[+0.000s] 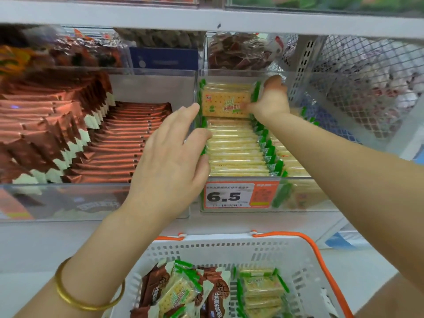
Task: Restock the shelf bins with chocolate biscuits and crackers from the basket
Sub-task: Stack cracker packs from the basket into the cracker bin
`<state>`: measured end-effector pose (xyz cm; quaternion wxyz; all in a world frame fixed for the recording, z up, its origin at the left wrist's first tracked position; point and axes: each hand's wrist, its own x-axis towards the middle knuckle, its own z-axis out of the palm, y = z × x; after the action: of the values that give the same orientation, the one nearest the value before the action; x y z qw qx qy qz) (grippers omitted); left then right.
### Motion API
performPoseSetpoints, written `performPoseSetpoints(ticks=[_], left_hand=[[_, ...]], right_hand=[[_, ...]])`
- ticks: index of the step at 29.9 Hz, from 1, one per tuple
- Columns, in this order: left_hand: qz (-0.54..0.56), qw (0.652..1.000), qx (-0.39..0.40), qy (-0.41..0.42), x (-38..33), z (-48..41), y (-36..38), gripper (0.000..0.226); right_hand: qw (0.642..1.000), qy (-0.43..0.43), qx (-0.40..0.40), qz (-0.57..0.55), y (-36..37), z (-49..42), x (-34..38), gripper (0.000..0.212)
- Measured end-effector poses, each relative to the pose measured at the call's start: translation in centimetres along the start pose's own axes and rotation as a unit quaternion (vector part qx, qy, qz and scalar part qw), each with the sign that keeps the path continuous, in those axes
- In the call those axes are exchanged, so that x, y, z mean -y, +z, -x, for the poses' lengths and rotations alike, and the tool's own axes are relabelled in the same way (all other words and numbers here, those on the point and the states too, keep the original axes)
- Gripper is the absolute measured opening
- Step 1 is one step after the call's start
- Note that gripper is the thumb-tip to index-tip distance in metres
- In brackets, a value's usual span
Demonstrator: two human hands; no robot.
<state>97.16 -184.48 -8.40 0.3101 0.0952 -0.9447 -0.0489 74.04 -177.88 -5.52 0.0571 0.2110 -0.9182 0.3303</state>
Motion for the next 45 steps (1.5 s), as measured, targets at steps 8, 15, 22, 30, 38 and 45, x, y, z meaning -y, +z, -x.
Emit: performPoseSetpoints(ticks=[8,15,22,30,38,45], left_hand=[[-0.079,0.977,-0.092,0.178,-3.9,4.2,-2.8,0.020],[-0.066,0.914,0.351,0.194,-2.5,13.7,3.0,0.035],[-0.105,0.840,0.519,0.115,-0.6,15.1,5.0,0.037],[-0.106,0.832,0.539,0.073,0.1,14.8,4.7,0.038],[-0.065,0.879,0.468,-0.066,-0.3,13.4,3.9,0.040],[0.293,0.794,0.415,-0.335,-2.3,10.7,2.1,0.049]], right_hand=[[0.940,-0.066,0.211,-0.260,-9.1,16.0,-0.8,0.010],[0.807,-0.032,0.576,0.125,5.7,25.2,-10.3,0.017],[0.797,-0.020,0.598,0.083,15.8,32.3,-15.5,0.058],[0.848,0.126,0.514,0.006,21.3,36.7,-13.3,0.054],[0.720,0.204,0.627,-0.216,13.0,28.4,-12.0,0.039],[0.688,0.213,0.558,-0.412,4.0,23.7,-9.8,0.022]])
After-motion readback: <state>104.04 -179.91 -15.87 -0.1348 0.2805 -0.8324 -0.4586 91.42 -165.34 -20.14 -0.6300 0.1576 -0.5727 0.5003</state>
